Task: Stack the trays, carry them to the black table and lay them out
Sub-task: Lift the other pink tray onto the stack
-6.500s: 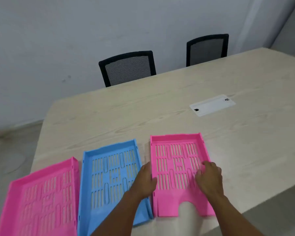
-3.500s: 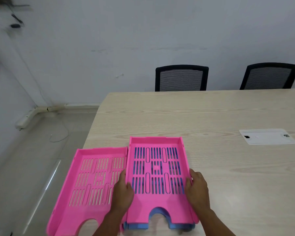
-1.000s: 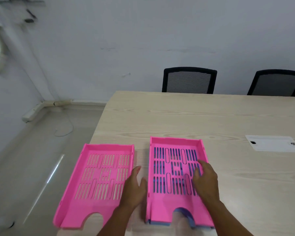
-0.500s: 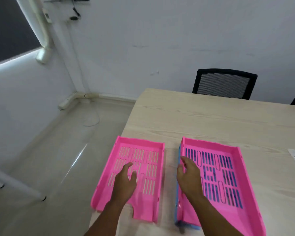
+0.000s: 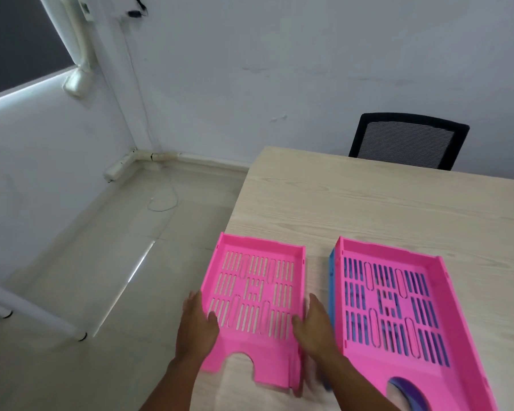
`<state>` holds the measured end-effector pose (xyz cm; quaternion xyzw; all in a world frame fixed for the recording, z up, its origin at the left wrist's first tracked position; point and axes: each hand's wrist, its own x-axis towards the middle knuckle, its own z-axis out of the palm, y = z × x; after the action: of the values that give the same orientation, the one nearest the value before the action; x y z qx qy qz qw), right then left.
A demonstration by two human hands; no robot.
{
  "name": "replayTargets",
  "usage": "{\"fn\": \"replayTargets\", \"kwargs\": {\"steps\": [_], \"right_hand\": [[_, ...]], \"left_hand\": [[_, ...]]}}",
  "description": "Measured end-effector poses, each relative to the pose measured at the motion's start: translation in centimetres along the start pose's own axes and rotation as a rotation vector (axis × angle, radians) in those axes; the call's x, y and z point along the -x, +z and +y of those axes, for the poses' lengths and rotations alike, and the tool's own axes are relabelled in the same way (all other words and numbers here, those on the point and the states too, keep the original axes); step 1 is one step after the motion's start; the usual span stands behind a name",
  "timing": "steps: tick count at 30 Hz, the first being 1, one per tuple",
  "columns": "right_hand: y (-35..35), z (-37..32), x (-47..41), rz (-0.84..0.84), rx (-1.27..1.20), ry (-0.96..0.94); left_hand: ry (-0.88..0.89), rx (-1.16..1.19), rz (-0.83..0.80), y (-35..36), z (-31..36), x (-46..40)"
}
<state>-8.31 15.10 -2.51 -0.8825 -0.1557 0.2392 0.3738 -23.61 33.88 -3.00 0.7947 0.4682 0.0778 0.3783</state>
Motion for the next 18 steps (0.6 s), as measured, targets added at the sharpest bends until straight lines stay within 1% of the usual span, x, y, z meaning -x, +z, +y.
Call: {"fn": "replayTargets", "kwargs": {"steps": [2,5,10,15,18], "right_hand": [[0.3,0.5,0.0,-0.033,0.013,0.075],[0.7,1.3,0.1,-0.072,0.013,0.123],[1.1,1.5,-0.5,-0.004,0.002,0.127],[-0.3,-0.9,-0.3,0.075,-0.132,0.011],[-0.9,-1.9,-0.5,0.105,-0.159,-0.068]], "left_hand": [[-0.053,0.007,-0.012,-0.2,-0.1,-0.1],[-0.11,0.036,-0.019,-0.4,-0.5,-0.7],[-0.129,0.134,-0.016,-0.5,-0.9,-0.3],[-0.096,0.205,-0.007,-0.8,-0.4,0.5],[-0.1,0.25,0.023,-1.7,-0.2,0.5]]}}
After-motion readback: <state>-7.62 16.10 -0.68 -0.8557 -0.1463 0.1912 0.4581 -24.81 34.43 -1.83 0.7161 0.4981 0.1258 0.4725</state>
